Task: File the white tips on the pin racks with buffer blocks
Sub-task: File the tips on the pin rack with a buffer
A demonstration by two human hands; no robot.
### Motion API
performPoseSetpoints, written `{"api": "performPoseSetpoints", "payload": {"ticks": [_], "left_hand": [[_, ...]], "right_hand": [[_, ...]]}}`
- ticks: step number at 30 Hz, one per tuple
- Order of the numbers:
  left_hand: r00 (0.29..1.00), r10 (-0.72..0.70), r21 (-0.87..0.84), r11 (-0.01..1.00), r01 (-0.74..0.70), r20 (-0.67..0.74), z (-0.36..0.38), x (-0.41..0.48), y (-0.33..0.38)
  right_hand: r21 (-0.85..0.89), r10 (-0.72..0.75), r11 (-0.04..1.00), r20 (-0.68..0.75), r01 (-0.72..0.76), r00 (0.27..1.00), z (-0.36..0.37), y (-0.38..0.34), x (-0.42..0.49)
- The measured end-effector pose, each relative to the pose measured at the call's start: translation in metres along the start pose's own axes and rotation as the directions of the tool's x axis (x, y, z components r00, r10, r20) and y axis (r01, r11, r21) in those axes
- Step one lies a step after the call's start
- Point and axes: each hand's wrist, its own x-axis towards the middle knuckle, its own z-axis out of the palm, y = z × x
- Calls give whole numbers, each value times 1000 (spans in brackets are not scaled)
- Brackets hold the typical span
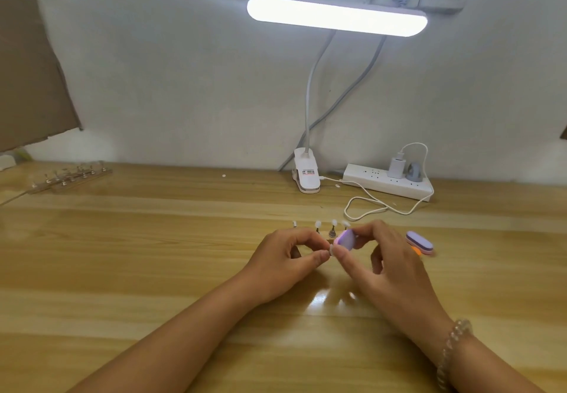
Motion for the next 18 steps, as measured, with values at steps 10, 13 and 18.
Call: {"api": "performPoseSetpoints", "payload": {"ticks": [10,13,18], "left_hand": [[1000,-7,-34,999,7,-11,0,0,0],[1000,-8,-10,1000,8,-16,0,0,1],[999,0,-32,999,-1,-33,0,-1,3]], "right_hand": [[-75,-64,995,38,66,997,0,-8,-3],[-139,-40,989,105,54,994,5,-8,-4],[-96,-51,994,-10,50,999,0,-8,-2]]}}
